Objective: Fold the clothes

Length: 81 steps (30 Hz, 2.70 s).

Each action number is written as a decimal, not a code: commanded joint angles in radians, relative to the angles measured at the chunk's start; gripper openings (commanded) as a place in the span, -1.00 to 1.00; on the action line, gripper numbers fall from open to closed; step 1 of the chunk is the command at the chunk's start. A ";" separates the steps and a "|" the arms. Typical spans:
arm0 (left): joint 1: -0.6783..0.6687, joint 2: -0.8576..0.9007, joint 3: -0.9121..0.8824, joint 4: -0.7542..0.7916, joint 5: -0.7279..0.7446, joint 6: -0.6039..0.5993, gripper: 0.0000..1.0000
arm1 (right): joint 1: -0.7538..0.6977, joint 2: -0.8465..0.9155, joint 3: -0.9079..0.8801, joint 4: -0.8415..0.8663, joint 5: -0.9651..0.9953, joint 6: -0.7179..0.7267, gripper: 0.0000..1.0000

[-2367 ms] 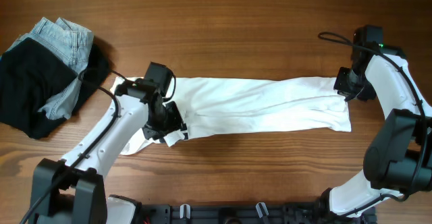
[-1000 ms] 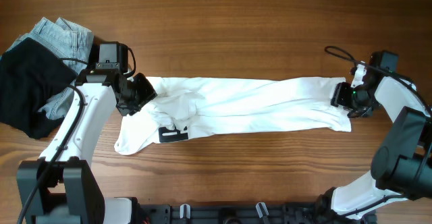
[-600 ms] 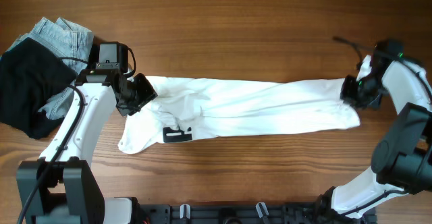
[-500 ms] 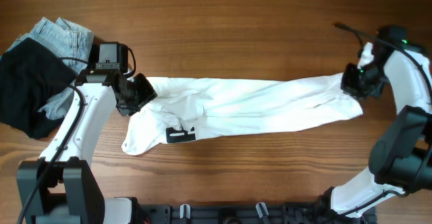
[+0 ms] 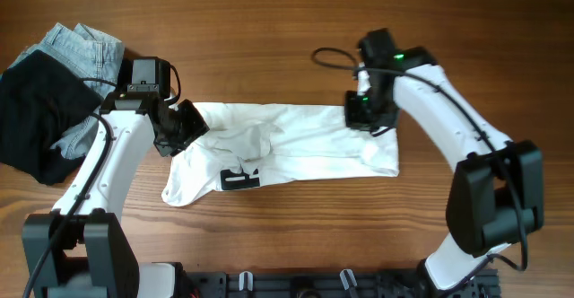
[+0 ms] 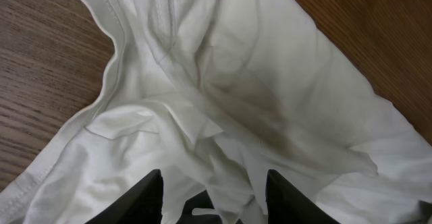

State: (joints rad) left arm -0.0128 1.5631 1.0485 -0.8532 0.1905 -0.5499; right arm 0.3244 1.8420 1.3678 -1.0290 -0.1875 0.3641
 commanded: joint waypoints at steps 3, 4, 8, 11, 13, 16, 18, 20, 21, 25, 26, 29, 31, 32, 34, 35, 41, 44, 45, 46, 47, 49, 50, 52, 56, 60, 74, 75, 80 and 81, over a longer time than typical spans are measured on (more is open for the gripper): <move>0.005 -0.019 0.003 -0.001 -0.010 0.023 -0.02 | 0.134 0.008 0.005 0.064 -0.035 0.066 -0.89; 0.005 -0.019 0.003 -0.001 -0.010 0.023 -0.02 | 0.149 0.008 0.005 0.071 -0.035 0.065 -0.63; 0.005 -0.019 0.003 -0.001 -0.010 0.023 -0.03 | 0.183 0.008 0.005 0.130 -0.039 0.042 0.59; 0.005 -0.019 0.003 -0.017 -0.010 0.040 -0.02 | 0.170 0.008 0.005 0.136 0.012 0.028 0.59; 0.005 -0.019 0.003 -0.040 -0.051 0.053 0.10 | 0.157 0.008 0.005 0.110 0.094 0.029 0.58; 0.005 -0.015 0.002 -0.067 -0.212 0.064 0.40 | 0.132 0.008 0.005 0.071 0.202 0.032 0.59; 0.005 0.004 0.003 -0.061 -0.206 0.135 0.47 | 0.105 0.008 0.005 0.056 0.215 0.032 0.62; 0.005 0.040 0.003 -0.051 -0.206 0.177 0.51 | 0.075 0.008 0.005 0.053 0.214 0.039 0.63; 0.005 0.071 0.002 -0.035 -0.206 0.195 0.53 | 0.060 0.008 0.005 0.049 0.213 0.039 0.64; 0.005 0.193 0.002 0.055 -0.171 0.233 0.61 | 0.040 0.008 0.005 0.038 0.214 0.028 0.67; 0.005 0.230 0.003 0.084 -0.134 0.257 0.63 | 0.040 0.008 0.005 0.038 0.214 0.028 0.68; 0.005 0.309 0.003 0.122 -0.064 0.256 0.57 | 0.040 0.008 0.005 0.038 0.214 0.026 0.68; 0.005 0.331 0.003 0.107 0.010 0.259 0.25 | 0.040 0.008 0.005 0.038 0.215 0.019 0.69; 0.005 0.332 0.003 0.097 0.026 0.259 0.09 | 0.040 0.008 0.005 0.039 0.215 0.016 0.69; 0.005 0.327 0.003 0.078 0.034 0.259 -0.43 | 0.040 0.008 0.005 0.039 0.218 0.016 0.69; 0.005 0.325 0.003 0.070 0.033 0.259 -0.66 | 0.040 0.008 0.005 0.039 0.219 0.006 0.68; 0.088 0.269 0.104 -0.007 -0.067 0.258 -0.92 | -0.026 0.002 0.005 0.011 0.274 0.005 0.57; 0.174 0.248 0.252 -0.143 -0.164 0.254 -0.92 | -0.124 -0.010 0.005 0.013 0.274 -0.029 0.59; 0.198 0.248 0.315 -0.203 -0.161 0.244 -0.92 | -0.153 -0.010 0.005 0.014 0.274 -0.060 0.60; 0.206 0.248 0.361 -0.250 -0.153 0.225 -0.92 | -0.180 -0.010 0.005 0.011 0.274 -0.089 0.61; 0.203 0.246 0.396 -0.290 -0.124 0.225 -0.92 | -0.212 -0.010 0.005 0.011 0.274 -0.113 0.61; 0.162 0.236 0.438 -0.362 -0.051 0.224 -0.92 | -0.254 -0.010 0.005 0.011 0.274 -0.126 0.62; 0.125 0.227 0.443 -0.385 -0.001 0.224 -0.92 | -0.269 -0.010 0.005 0.011 0.274 -0.126 0.62; 0.023 0.213 0.443 -0.405 0.067 0.184 -0.92 | -0.291 -0.010 0.005 0.011 0.274 -0.129 0.63; -0.275 0.219 0.442 -0.334 0.071 0.043 -0.92 | -0.294 -0.010 0.005 0.015 0.273 -0.149 0.64; -0.535 0.257 0.442 -0.171 0.039 -0.074 -0.75 | -0.294 -0.010 0.005 0.014 0.266 -0.156 0.64; -0.300 0.128 0.444 -0.026 0.055 0.019 -0.41 | -0.264 -0.009 0.005 -0.004 -0.159 -0.414 0.69; -0.207 0.107 0.444 -0.053 0.045 0.019 -0.33 | -0.224 -0.009 0.005 -0.004 -0.234 -0.443 0.68; 0.106 0.108 0.444 -0.126 0.048 0.018 -0.07 | 0.063 -0.009 0.005 0.089 -0.217 -0.433 0.69; 0.151 0.108 0.444 -0.134 0.048 0.018 -0.03 | 0.123 -0.009 0.005 0.126 -0.190 -0.411 0.73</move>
State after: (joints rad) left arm 0.0261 1.6772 1.4826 -0.9642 0.2485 -0.5476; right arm 0.2939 1.8420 1.3678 -0.9627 -0.3592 -0.0467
